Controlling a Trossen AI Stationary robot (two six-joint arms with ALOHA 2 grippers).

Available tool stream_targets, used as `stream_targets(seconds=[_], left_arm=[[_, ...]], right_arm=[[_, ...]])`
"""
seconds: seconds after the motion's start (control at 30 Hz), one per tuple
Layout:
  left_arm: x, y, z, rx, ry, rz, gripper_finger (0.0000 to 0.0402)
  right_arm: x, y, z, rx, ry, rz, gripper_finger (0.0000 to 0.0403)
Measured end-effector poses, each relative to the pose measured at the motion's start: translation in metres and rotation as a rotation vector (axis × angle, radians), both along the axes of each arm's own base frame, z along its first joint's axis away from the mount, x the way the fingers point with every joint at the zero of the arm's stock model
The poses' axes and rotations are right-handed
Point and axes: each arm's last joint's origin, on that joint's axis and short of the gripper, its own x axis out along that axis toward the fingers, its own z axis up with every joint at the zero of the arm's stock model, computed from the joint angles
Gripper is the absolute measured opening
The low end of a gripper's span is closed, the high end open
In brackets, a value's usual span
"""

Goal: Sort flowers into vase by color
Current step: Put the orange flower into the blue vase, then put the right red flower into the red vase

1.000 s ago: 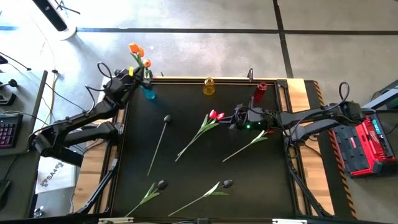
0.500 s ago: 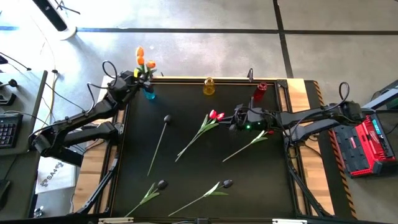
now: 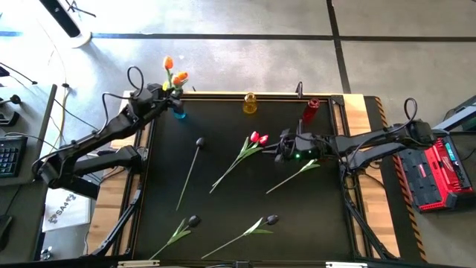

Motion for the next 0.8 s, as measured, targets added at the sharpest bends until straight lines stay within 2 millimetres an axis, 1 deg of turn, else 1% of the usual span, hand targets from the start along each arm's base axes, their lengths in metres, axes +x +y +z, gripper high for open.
stream_targets(seconds=[0.2, 0.4, 0.53, 0.6, 0.7, 0.8], left_arm=[[-0.001, -0.008, -0.002, -0.027, 0.032, -0.015, 0.0188], [-0.006, -0.017, -0.002, -0.077, 0.000, -0.010, 0.0188], [-0.011, -0.027, 0.001, -0.090, -0.023, -0.044, 0.0188], [-0.013, -0.033, 0.003, -0.096, -0.035, -0.073, 0.0188], [-0.014, -0.041, 0.004, -0.119, -0.054, -0.156, 0.0186], [-0.011, -0.050, 0.003, -0.156, -0.070, -0.272, 0.0180]], right_arm=[[0.000, 0.004, 0.000, 0.001, 0.001, 0.017, 0.0114], [0.000, 0.006, 0.000, 0.017, -0.002, 0.017, 0.0114], [-0.001, 0.010, 0.000, 0.028, 0.000, 0.030, 0.0114], [-0.002, 0.011, -0.002, 0.057, 0.017, 0.022, 0.0114], [-0.006, 0.012, -0.010, 0.135, 0.100, -0.032, 0.0114], [-0.014, 0.012, -0.021, 0.261, 0.206, -0.151, 0.0114]])
